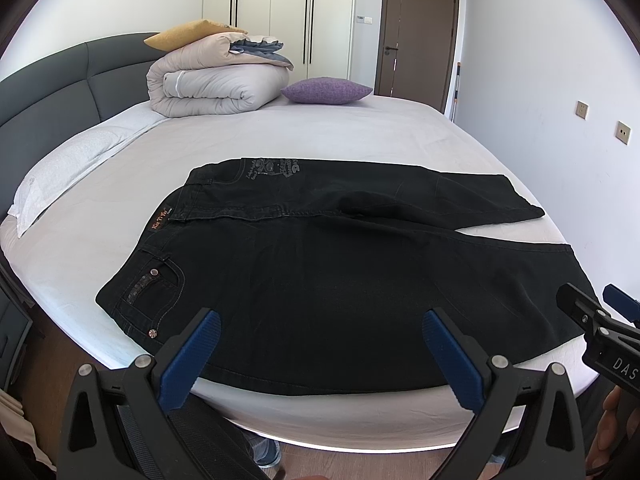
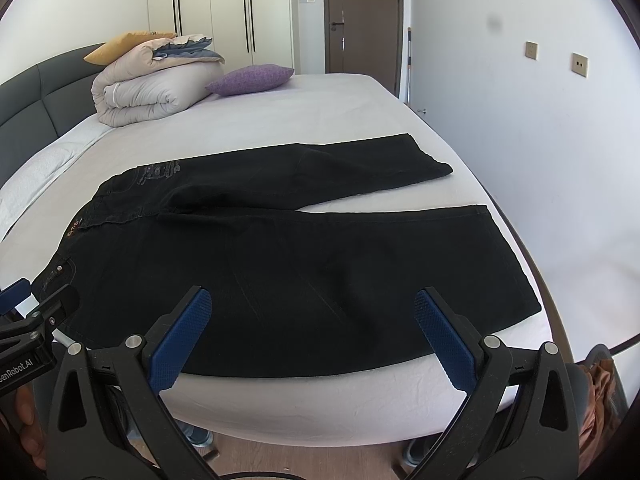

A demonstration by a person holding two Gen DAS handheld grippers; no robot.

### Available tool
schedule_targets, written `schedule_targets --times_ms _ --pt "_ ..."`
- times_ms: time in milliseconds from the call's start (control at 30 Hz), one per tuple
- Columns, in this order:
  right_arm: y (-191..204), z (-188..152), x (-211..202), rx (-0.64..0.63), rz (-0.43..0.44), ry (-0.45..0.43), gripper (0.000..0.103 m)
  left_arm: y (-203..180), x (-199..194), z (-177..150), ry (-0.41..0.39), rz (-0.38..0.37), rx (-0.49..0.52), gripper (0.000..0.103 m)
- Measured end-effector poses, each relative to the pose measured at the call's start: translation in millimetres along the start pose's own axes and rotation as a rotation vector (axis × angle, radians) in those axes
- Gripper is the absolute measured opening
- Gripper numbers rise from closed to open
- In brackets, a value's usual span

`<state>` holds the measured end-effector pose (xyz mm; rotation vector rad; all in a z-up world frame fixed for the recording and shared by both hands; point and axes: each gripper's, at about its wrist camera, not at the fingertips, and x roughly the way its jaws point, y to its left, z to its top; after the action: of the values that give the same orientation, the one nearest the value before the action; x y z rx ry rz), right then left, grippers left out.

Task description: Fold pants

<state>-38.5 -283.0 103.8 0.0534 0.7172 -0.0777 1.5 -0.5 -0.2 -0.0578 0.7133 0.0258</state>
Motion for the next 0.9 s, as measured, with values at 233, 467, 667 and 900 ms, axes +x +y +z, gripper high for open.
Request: schedule_targets --times_ms 233,467,667,900 --pt "4 -4 7 -0.001 0.0 0.002 0.103 0 0 0 0.001 0.0 0.0 0.103" --pt "10 -21 16 -0.001 0.0 0.006 0.103 -1 -2 -2 0.004 0.0 -0.001 0.103" --pt "16 -29 19 -0.001 0.001 0.009 0.103 0 -2 -3 0.004 0.0 -0.001 0.103" --pt "22 -33 21 -0.003 0.003 0.011 0.103 1 -1 -4 0.005 0.008 0.002 0.103"
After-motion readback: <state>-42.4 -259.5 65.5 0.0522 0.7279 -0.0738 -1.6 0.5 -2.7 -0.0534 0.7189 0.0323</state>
